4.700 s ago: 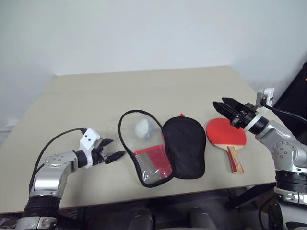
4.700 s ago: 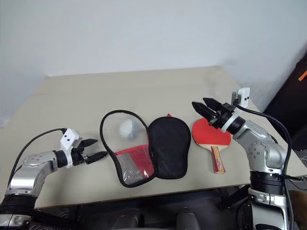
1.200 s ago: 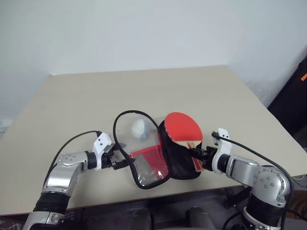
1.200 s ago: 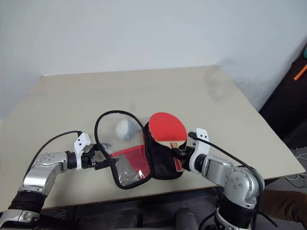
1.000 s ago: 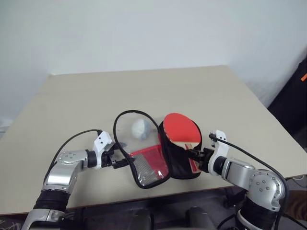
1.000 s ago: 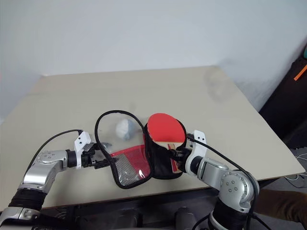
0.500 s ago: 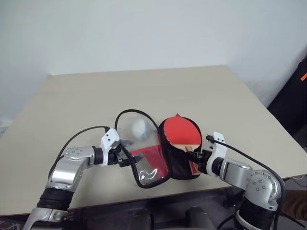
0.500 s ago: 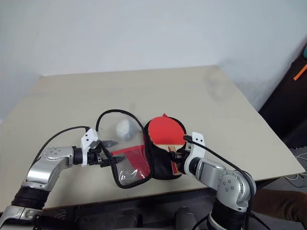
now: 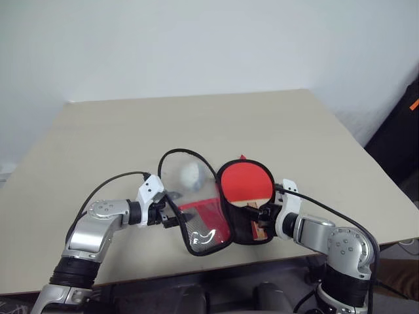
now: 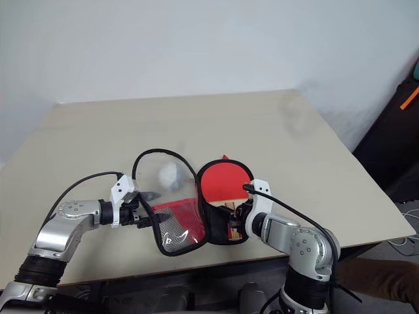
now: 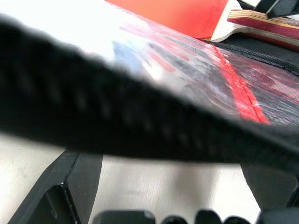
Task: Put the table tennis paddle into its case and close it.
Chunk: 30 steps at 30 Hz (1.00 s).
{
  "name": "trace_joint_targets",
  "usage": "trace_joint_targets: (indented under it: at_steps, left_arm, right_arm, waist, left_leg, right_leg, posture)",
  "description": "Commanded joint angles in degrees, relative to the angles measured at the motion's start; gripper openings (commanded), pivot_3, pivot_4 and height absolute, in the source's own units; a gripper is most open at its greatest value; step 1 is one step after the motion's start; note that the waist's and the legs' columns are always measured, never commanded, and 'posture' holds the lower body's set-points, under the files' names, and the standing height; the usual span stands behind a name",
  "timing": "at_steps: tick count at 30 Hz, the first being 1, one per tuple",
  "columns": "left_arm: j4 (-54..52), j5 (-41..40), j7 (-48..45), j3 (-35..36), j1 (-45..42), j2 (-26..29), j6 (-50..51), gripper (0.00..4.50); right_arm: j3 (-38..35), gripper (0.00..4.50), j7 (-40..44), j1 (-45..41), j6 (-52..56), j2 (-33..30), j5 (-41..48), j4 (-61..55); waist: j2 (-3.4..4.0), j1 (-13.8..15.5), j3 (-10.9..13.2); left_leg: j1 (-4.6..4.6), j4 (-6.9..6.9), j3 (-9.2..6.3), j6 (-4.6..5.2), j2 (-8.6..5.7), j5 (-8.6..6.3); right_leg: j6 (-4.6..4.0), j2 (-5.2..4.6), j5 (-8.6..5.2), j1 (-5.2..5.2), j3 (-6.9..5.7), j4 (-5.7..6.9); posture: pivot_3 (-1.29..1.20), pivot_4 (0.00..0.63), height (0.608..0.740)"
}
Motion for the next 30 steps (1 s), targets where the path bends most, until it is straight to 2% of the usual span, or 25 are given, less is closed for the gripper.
trace_joint_targets:
  at_steps: [1, 2, 5, 7, 10, 12, 15, 21, 30]
  left_arm:
    - [-0.74, -0.27, 0.41, 1.50, -0.55, 0.67, -0.81, 4.50]
    - [-0.72, -0.29, 0.50, 1.48, -0.58, 0.53, -0.92, 4.50]
    - [-0.91, -0.46, 0.80, 1.29, -0.77, -0.01, -1.13, 4.50]
    - [-1.23, -0.78, 0.86, 1.29, -0.88, -0.25, -0.93, 4.50]
    - [-1.79, -1.78, 0.78, 1.49, -1.32, -0.97, -0.42, 4.50]
    - [-2.45, -2.91, 0.84, 1.24, -2.42, -2.41, 0.66, 4.50]
    - [-3.94, -4.07, 0.87, 0.00, -4.05, -4.50, 1.92, 4.50]
    - [-4.23, -4.71, 1.60, -2.21, -7.85, -9.60, 3.70, 4.50]
    - [-3.04, -2.66, 4.13, -6.33, -9.99, -15.43, 2.47, 4.50]
  right_arm:
    - [-0.33, 4.48, 5.85, 0.41, -0.85, -4.30, 3.79, -3.59]
    - [0.22, 4.48, 8.40, 1.32, -1.68, -8.02, 4.67, -4.81]
    - [2.90, 4.48, 20.60, 7.42, -12.51, -24.48, 5.16, -11.02]
    - [-1.31, 4.48, 25.44, 9.20, -17.33, -30.31, 6.43, -10.45]
    - [-11.92, 4.48, 30.62, 7.70, -24.52, -36.53, 7.95, -4.52]
    - [-17.22, 4.48, 30.43, 4.35, -29.40, -36.55, 9.40, -0.99]
    - [-19.49, 4.48, 26.23, -0.13, -34.85, -34.40, 7.94, 4.48]
    - [-18.24, 4.48, 18.55, -3.70, -39.18, -30.50, 5.59, 11.22]
    - [-13.81, 4.48, 17.84, -2.43, -43.66, -28.25, 5.92, 10.31]
  waist:
    - [0.00, 0.01, 0.01]
    - [0.00, 0.05, 0.01]
    - [0.00, 0.20, 0.02]
    - [-0.11, 0.09, 0.05]
    - [-0.22, -0.31, 0.12]
    - [-0.31, -0.28, 0.16]
    - [-0.40, -0.22, 0.19]
    - [-0.45, 0.14, 0.16]
    - [-0.33, 0.12, 0.13]
  left_leg:
    - [-0.01, 0.00, 0.00, 0.00, 0.00, 0.00]
    - [-0.01, 0.00, 0.00, 0.00, 0.00, 0.00]
    - [-0.07, 0.03, 0.00, -0.06, -0.04, -0.04]
    - [-0.05, 0.09, 0.03, -0.20, -0.05, -0.14]
    - [0.03, 0.08, 0.06, -0.20, 0.03, -0.14]
    - [0.09, 0.17, 0.06, -0.21, 0.03, -0.14]
    - [0.07, 0.37, 0.06, -0.33, 0.03, -0.21]
    - [-0.02, 0.66, 0.09, -0.20, 0.01, -0.14]
    - [0.01, 0.38, 0.04, -0.18, -0.01, -0.13]
  right_leg:
    - [0.00, 0.00, 0.00, 0.00, 0.00, 0.00]
    - [0.00, 0.00, 0.00, 0.01, 0.00, -0.02]
    - [0.01, -0.06, -0.01, 0.08, 0.00, -0.14]
    - [0.02, -0.08, -0.02, 0.10, 0.01, -0.17]
    - [0.02, 0.00, -0.02, 0.05, 0.00, -0.13]
    - [0.02, 0.00, -0.02, 0.10, 0.00, -0.12]
    - [0.02, -0.01, -0.02, 0.17, -0.01, -0.16]
    - [0.02, -0.01, -0.01, 0.30, 0.04, -0.15]
    - [0.09, 0.07, 0.05, 0.27, 0.10, -0.09]
  posture:
    - [0.00, 0.000, 0.740]
    - [0.00, 0.000, 0.740]
    - [0.00, 0.000, 0.740]
    - [0.00, 0.000, 0.740]
    - [0.00, 0.000, 0.740]
    - [0.00, 0.000, 0.740]
    - [0.00, 0.000, 0.740]
    - [0.00, 0.000, 0.740]
    - [0.00, 0.000, 0.740]
